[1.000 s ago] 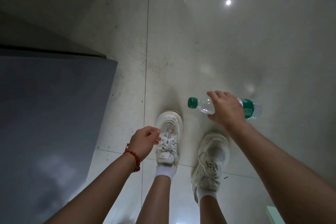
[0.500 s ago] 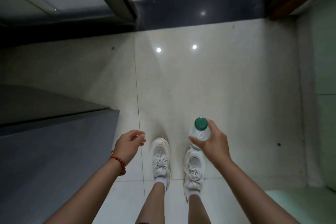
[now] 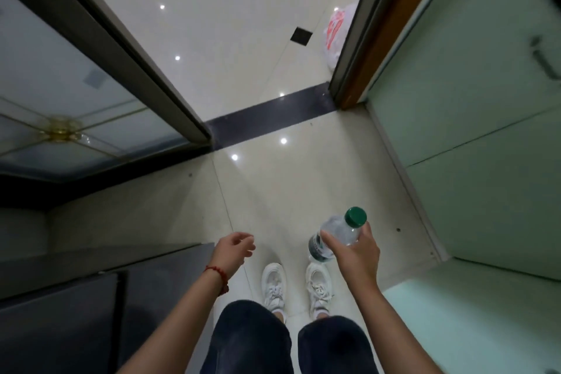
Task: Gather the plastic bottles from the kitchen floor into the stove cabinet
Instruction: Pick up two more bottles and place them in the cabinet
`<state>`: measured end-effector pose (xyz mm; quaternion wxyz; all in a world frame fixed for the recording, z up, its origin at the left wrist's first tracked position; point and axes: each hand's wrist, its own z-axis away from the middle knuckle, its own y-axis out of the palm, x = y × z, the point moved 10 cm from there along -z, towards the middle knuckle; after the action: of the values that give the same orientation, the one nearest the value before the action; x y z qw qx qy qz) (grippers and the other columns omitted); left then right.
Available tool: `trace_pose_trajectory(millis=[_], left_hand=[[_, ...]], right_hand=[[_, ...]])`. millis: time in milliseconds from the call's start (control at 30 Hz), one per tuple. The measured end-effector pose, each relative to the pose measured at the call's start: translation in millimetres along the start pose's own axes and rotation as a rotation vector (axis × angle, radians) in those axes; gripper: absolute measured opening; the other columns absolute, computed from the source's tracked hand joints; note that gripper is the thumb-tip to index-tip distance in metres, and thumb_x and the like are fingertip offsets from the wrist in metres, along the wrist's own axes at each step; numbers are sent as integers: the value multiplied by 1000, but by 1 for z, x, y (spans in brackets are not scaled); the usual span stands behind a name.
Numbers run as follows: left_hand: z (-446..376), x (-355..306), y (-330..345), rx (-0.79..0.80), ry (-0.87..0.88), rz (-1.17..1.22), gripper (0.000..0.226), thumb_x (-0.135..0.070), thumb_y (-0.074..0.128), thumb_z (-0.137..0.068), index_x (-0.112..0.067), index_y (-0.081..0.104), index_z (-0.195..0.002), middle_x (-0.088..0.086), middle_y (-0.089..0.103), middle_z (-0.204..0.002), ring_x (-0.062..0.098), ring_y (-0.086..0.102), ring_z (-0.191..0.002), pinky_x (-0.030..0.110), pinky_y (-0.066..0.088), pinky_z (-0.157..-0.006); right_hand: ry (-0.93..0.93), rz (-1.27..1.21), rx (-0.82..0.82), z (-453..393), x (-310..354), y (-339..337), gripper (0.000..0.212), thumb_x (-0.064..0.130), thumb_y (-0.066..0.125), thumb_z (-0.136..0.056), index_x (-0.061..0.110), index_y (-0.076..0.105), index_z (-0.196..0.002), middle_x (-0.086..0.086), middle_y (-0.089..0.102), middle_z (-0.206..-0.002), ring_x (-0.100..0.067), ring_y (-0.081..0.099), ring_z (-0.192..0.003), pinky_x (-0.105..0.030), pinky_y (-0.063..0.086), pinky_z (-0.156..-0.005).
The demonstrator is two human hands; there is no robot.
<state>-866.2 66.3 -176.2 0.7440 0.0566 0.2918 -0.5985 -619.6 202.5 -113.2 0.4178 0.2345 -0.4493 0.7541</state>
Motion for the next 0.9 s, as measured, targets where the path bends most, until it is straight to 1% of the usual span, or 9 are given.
trace_pose_trajectory(millis=[133, 233, 333, 467, 600, 700, 767, 833, 900], left_hand=[[42, -51, 1, 34, 76, 54, 15, -18, 50, -91, -11, 61, -99, 1, 65, -83, 17, 60, -80, 23, 45, -64], [66, -73, 8, 65, 92, 29, 14, -17, 49, -91, -11, 60, -97, 3, 64, -84, 18, 59, -80, 24, 45, -64], [82, -82, 20, 113, 78, -54, 17, -19, 49, -92, -10, 61, -100, 5, 64, -87, 16, 60, -78, 23, 46, -63], [87, -88, 36, 164, 52, -197, 21, -20, 49, -92, -8, 60, -105, 4, 65, -86, 15, 59, -76, 23, 47, -63], [79, -119, 49, 127, 78, -297, 26, -21, 49, -92, -6, 60, -111, 4, 65, -87, 17, 60, -79, 24, 46, -63], [76, -168, 73, 110, 133, -359, 26, -20, 49, -92, -6, 60, -111, 5, 65, -88, 18, 60, -81, 24, 45, -62], [80, -214, 97, 124, 212, -381, 25, -19, 49, -91, -6, 61, -109, 8, 66, -92, 21, 61, -85, 27, 46, -67], [89, -264, 124, 140, 301, -395, 24, -18, 49, -91, -5, 61, -107, 11, 67, -95, 23, 62, -87, 31, 47, -74], [98, -310, 156, 180, 380, -386, 23, -16, 49, -92, -4, 61, -107, 11, 66, -94, 23, 61, -87, 33, 47, -78]], right_hand=[[-26, -31, -94, 35, 30, -48, 46, 35, 80, -61, 28, 53, -98, 14, 59, -86, -13, 56, -84, -21, 39, -70], [-14, -46, -214, 53, 40, -85, 43, 33, 80, -63, 28, 50, -93, 16, 55, -79, -16, 54, -81, -25, 37, -74], [10, -76, -275, 60, 46, -117, 42, 31, 79, -65, 23, 51, -95, 9, 56, -83, -18, 54, -82, -25, 35, -75], [14, -58, -325, 56, 49, -160, 51, 30, 80, -65, 14, 55, -107, 5, 56, -91, -16, 51, -84, -24, 36, -76], [32, -78, -384, 43, 46, -203, 56, 27, 81, -64, 10, 56, -111, -4, 62, -99, -19, 53, -88, -25, 36, -78], [41, -94, -406, 23, 46, -236, 60, 26, 82, -64, 7, 55, -115, -12, 65, -109, -27, 58, -98, -26, 36, -80], [36, -90, -417, 8, 51, -260, 63, 24, 82, -64, 4, 54, -116, -15, 65, -112, -28, 59, -101, -25, 37, -81], [24, -77, -433, -2, 58, -283, 63, 24, 82, -64, 3, 55, -117, -15, 65, -112, -25, 59, -98, -23, 36, -82], [1, -70, -461, -10, 67, -306, 63, 27, 82, -63, 5, 56, -116, -11, 66, -109, -19, 56, -91, -22, 37, -81]])
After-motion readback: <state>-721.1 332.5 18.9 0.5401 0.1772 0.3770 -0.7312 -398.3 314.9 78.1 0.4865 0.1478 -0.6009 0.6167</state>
